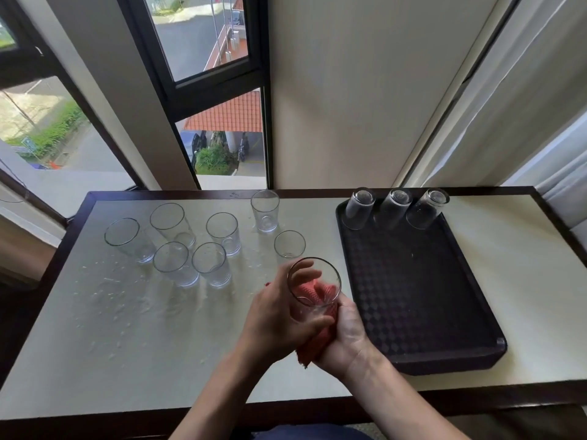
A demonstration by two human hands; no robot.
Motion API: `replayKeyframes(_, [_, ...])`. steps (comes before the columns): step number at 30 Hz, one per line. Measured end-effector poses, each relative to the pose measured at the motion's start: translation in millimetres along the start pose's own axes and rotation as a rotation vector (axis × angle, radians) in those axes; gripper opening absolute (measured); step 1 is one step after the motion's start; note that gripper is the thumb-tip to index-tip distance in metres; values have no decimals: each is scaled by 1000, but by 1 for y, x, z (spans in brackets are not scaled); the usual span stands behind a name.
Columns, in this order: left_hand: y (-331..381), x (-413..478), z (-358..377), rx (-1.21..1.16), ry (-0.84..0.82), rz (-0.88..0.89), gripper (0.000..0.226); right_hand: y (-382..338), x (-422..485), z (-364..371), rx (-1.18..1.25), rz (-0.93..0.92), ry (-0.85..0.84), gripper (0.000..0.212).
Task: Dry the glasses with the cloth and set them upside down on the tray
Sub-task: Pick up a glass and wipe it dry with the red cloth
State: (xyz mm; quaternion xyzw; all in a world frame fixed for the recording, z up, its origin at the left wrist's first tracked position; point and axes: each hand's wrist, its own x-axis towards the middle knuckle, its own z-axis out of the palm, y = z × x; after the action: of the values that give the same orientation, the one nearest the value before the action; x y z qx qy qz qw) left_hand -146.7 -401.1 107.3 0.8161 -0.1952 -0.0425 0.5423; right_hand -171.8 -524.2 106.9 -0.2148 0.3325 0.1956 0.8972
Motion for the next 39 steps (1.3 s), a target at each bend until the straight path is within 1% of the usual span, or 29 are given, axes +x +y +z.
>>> replayKeyframes(3, [-6,-2,6,0,7,-12,81,3,2,-6,-72,-48,90,46])
replayKeyframes(6, [-10,-3,7,31,32,-15,78,1,0,-14,-50,-120,122,49])
replayKeyframes(8, [-12,-3,2,89,0,-40,76,-3,-5,-19,-64,-231,123,51])
replayKeyframes(10, [-13,-3,-2,207,-77,-82,78,-8,-12,-23,-110,-349,78,49])
replayKeyframes(11, [-11,-3,-3,280,-124,-87,81,-9,-16,-24,-203,-401,68,47])
replayKeyframes(13, [-6,-5,-3,390,-161,-71,85,-8,-22,-22,-517,-480,37,42])
replayKeyframes(15, [-1,-6,0,498,-167,7,88,-11,-23,-17,-812,-540,14,43])
replayKeyframes(16, [1,-6,2,575,-172,71,90,-16,-21,-15,-875,-548,-7,44])
replayKeyframes(18, [2,-6,2,677,-168,161,92,-25,-20,-9,-911,-503,-43,45])
replayKeyframes(20, [2,-3,-2,648,-163,144,86,-24,-18,-3,-973,-495,-43,41])
replayKeyframes(21, [1,-1,-5,623,-159,122,79,-19,-16,-2,-1042,-525,-34,40])
replayKeyframes(23, [-3,3,-6,621,-178,104,65,-6,-13,-3,-1162,-615,29,47])
replayKeyframes(24, [-7,4,-4,651,-210,96,61,-3,-10,-7,-1188,-623,77,49])
replayKeyframes(25, [-10,3,-1,708,-240,90,64,-4,-8,-7,-1160,-586,108,46])
replayKeyframes(27, [-17,-2,8,852,-284,130,87,-11,-4,-5,-953,-396,123,36])
replayKeyframes(28, [-20,-6,12,890,-304,154,99,-13,0,-7,-847,-307,130,36])
replayKeyframes(29, [-21,-9,14,886,-333,143,104,-13,5,-7,-783,-243,152,37])
replayKeyframes(31, [-30,-16,15,807,-424,90,102,-6,19,-13,-780,-191,260,40])
replayKeyframes(33, [-39,-23,12,678,-488,53,90,3,35,-25,-842,-212,405,44])
replayKeyframes(34, [-43,-28,8,605,-506,-5,85,8,41,-30,-900,-252,446,47])
replayKeyframes(36, [-54,-39,-1,458,-488,-172,87,14,48,-42,-1101,-394,487,45])
replayKeyframes(37, [-59,-43,-7,417,-451,-248,89,17,49,-48,-1260,-491,503,42])
replayKeyframes(39, [-68,-48,-20,343,-345,-368,88,19,51,-62,-1600,-753,528,40])
